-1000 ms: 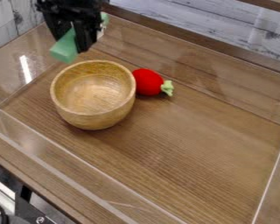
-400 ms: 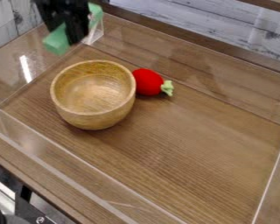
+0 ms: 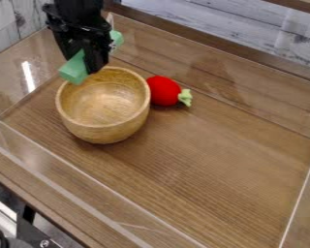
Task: Put the green object in the brown bowl
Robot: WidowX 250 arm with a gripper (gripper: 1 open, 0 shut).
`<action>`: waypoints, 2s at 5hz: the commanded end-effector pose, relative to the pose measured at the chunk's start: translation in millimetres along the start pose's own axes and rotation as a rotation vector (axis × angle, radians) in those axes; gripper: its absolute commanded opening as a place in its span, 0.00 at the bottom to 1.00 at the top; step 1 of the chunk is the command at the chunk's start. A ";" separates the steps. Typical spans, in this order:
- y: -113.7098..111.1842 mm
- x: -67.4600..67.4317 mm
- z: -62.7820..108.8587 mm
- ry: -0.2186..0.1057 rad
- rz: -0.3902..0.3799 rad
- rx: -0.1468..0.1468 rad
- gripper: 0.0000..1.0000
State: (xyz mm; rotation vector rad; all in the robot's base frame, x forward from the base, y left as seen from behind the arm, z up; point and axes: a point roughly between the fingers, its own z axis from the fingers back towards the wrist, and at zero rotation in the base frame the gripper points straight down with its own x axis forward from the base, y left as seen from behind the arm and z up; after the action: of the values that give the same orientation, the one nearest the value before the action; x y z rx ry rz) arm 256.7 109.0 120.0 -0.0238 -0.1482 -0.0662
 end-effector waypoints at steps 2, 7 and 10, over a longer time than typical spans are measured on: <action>-15.3 12.8 12.6 -0.066 0.013 0.013 0.00; 16.7 49.3 14.6 -0.117 0.046 -0.027 1.00; 12.5 55.0 -1.1 -0.094 0.165 -0.050 1.00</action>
State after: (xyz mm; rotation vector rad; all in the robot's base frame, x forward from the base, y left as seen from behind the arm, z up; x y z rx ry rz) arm 304.0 116.1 111.3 -0.1109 -0.1884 0.1083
